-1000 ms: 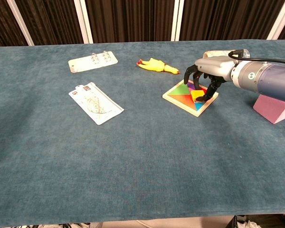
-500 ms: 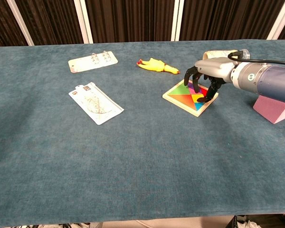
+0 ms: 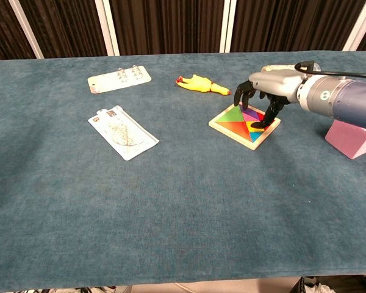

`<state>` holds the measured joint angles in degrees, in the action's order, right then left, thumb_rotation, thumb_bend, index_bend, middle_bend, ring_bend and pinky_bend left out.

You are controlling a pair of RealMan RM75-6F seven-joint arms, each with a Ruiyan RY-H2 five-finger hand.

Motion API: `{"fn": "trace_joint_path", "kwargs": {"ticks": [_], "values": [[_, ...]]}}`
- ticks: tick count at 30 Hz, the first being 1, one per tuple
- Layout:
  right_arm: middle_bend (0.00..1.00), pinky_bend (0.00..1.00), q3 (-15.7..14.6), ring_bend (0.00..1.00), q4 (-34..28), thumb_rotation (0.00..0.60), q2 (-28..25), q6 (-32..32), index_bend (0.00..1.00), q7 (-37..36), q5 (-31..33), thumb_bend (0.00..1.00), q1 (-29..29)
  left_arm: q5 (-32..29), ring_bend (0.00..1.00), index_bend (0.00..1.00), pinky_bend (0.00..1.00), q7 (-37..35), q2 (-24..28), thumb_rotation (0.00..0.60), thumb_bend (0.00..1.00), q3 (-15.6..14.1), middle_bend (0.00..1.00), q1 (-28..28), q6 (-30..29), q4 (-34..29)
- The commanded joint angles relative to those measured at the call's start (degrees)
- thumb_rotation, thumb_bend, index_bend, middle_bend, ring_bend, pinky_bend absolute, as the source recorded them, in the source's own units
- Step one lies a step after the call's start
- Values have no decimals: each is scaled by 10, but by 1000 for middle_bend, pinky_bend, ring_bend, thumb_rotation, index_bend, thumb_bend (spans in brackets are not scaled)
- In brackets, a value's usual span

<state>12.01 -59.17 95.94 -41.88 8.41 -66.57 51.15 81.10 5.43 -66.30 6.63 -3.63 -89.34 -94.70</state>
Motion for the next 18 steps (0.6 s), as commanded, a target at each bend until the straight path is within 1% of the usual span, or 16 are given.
{"fn": "trace_joint_path", "kwargs": {"ticks": [1,5,10,13,15,18], "values": [[267,218,4,183,-39,600,-25,-26,273,12,-1,198,-12,0,0,152,0,-1,0,600,229,0,38,0,1,0],[211,218,4,154,-132,600,-94,-71,243,31,6,164,-47,1,0,152,0,-3,1,600,229,0,38,0,0,-1],[168,218,-3,124,-255,600,-196,-146,236,24,-2,135,-112,4,0,152,0,-3,1,600,229,-1,38,0,-1,-2],[161,218,-13,122,-300,600,-238,-194,236,7,-20,123,-152,5,0,152,0,-2,0,600,229,-1,37,0,-2,-3],[160,218,-28,122,-330,600,-270,-237,236,-12,-46,117,-189,6,0,152,0,-1,0,600,229,-1,38,0,-3,-3],[160,218,-52,122,-350,600,-300,-302,236,-35,-83,116,-241,8,0,152,0,0,0,600,229,0,38,0,-8,-5]]}}
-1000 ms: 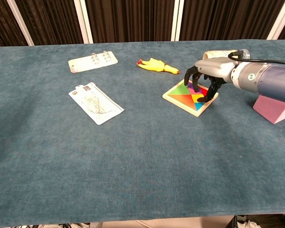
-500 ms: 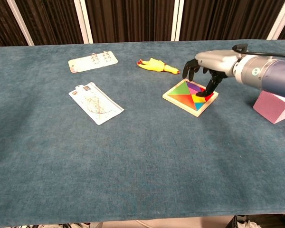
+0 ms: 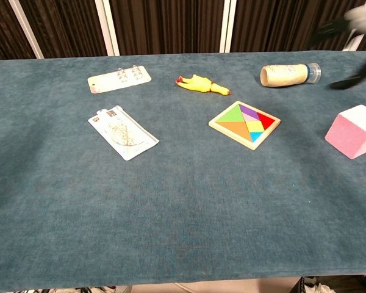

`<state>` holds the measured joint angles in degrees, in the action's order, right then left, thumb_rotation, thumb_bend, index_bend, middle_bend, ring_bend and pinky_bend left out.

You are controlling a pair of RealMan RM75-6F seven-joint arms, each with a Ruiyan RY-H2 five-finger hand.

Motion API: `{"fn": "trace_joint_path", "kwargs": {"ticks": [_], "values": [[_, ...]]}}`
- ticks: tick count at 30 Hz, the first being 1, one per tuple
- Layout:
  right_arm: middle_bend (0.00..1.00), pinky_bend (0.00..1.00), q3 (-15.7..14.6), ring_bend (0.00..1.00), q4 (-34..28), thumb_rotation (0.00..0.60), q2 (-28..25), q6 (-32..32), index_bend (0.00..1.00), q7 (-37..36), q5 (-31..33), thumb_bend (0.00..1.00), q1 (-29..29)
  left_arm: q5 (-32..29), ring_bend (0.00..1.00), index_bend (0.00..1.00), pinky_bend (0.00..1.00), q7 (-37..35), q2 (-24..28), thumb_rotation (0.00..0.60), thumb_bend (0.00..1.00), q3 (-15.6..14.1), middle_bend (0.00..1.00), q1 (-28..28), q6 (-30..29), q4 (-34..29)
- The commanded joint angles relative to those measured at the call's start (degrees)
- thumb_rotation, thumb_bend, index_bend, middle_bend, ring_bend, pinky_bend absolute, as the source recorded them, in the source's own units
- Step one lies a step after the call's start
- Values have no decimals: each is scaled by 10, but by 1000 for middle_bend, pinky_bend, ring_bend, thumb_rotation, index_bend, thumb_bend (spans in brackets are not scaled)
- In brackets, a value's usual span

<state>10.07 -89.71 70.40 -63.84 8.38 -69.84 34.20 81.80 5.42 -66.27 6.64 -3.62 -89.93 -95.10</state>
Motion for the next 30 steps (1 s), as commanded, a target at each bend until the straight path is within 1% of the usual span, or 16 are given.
{"fn": "trace_joint_path", "kwargs": {"ticks": [1,4,9,13,18,24,30], "values": [[160,218,-38,122,-45,600,-48,-95,236,-40,-57,116,-82,2,0,152,0,1,0,600,229,0,38,0,-3,-1],[160,218,-63,122,-37,600,-57,-150,235,-58,-87,116,-130,8,0,152,0,3,0,600,229,-2,38,1,-6,-4],[160,218,-93,122,10,600,-39,-227,236,-58,-119,116,-194,14,0,152,0,6,3,600,228,-5,38,2,-6,-16],[160,218,-106,122,47,600,-22,-255,236,-60,-133,116,-224,11,0,153,0,16,9,600,228,-11,38,2,3,-31],[160,218,-108,122,72,600,-12,-258,236,-63,-142,117,-237,12,0,152,0,49,12,600,229,-22,38,2,13,-44],[160,218,-100,122,82,600,-6,-263,236,-66,-149,116,-245,3,0,152,0,59,17,600,229,-23,38,2,20,-56],[160,217,-96,122,82,600,-5,-266,236,-66,-160,116,-250,2,0,152,0,59,18,600,229,-20,38,0,19,-55]]}}
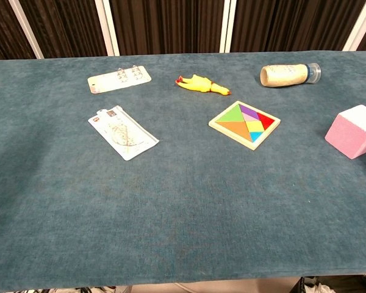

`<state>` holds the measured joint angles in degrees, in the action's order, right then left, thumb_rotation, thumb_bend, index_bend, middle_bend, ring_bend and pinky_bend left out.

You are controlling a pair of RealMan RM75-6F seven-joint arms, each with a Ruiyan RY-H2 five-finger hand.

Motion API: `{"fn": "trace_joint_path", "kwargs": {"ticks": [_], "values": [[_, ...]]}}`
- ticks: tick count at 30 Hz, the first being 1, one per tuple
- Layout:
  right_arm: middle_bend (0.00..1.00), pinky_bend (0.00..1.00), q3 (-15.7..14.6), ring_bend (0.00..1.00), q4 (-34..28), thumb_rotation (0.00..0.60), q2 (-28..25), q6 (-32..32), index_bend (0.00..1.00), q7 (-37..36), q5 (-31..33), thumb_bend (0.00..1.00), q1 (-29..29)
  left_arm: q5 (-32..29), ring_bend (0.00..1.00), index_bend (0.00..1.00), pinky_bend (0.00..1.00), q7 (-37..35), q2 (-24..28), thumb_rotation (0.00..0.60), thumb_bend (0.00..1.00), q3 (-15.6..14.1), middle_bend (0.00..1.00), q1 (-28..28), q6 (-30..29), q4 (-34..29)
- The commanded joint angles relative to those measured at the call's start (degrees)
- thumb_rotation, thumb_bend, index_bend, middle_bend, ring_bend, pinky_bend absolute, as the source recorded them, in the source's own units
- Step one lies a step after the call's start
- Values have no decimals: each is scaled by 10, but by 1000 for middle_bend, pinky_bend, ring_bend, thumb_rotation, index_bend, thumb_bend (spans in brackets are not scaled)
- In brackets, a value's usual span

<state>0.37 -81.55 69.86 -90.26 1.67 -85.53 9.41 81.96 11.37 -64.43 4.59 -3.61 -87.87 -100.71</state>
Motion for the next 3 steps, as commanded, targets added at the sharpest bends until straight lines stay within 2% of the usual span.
{"fn": "trace_joint_path", "kwargs": {"ticks": [1,3], "values": [[160,217,2,122,0,600,1,-1,236,0,-4,116,-3,0,0,152,0,0,0,600,229,1,38,1,-2,0],[160,217,3,122,2,600,2,10,236,-2,-1,116,-3,1,0,152,0,2,0,600,229,0,38,2,-5,-1]]}}
